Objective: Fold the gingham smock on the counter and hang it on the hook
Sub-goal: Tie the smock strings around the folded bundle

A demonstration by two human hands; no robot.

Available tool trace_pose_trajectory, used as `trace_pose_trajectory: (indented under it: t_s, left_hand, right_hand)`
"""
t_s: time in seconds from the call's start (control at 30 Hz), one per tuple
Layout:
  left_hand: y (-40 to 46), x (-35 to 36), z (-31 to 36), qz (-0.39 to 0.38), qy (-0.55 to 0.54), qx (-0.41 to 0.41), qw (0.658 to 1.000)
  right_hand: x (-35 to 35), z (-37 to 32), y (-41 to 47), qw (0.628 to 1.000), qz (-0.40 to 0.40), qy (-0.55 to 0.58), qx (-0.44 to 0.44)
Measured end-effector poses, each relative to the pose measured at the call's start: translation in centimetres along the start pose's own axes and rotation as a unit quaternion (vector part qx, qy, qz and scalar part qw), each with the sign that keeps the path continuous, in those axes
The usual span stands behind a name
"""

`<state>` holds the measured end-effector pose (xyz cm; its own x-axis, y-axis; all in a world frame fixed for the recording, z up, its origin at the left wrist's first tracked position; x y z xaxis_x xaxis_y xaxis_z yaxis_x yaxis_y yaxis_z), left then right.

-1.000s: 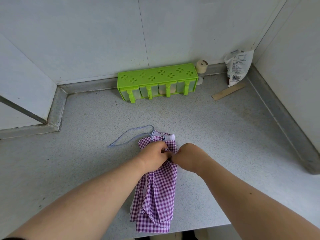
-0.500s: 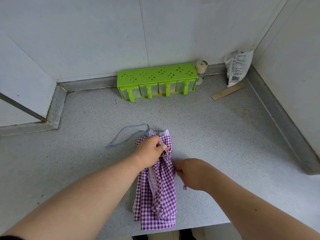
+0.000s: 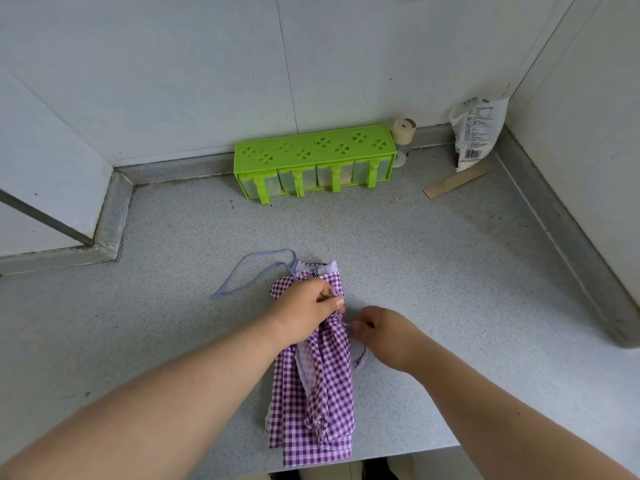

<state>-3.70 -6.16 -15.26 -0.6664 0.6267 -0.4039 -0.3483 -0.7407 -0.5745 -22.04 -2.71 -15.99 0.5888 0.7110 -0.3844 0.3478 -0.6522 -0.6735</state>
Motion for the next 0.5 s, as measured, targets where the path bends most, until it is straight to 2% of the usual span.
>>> trace_pose_trajectory:
  t_s: [0.07, 0.13, 0.27, 0.37, 0.5]
  left_hand:
    - [0.1, -0.1, -0.3, -0.005, 0.004, -0.004, 1.000]
    - [0.2, -0.4, -0.6, -0.022, -0.003, -0.007, 1.000]
    - [0.3, -0.8, -1.0, -0.052, -0.019, -0.012, 0.998]
    - [0.3, -0.9, -1.2, -0.050, -0.007, -0.010, 0.999]
    - [0.4, -0.6, -1.4, -0.033, -0.010, -0.010, 0.999]
  right_hand:
    - [-0.3, 0.5, 0.2, 0.992, 0.011, 0.119, 0.027]
    - [0.0, 1.0, 0.5, 0.968, 0.005, 0.246, 0.043]
    - [0.8, 1.3, 1.0, 0.918, 0.001, 0.394, 0.031]
    - [1.1, 1.2, 1.1, 0.901, 0.049, 0.431, 0.028]
    - [1.5, 0.5, 1.7, 0.913, 0.078, 0.400, 0.022]
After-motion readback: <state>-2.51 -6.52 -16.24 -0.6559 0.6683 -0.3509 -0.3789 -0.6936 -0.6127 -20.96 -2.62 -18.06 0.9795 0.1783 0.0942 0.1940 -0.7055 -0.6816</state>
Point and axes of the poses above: each hand's wrist, its own y-axis towards the middle knuckle, its own x-axis out of the palm, z = x × y, the point moved 2 cm from there along y, towards the middle knuckle, and after that the axes turned 10 degrees about -z, right-handed, at the moved point
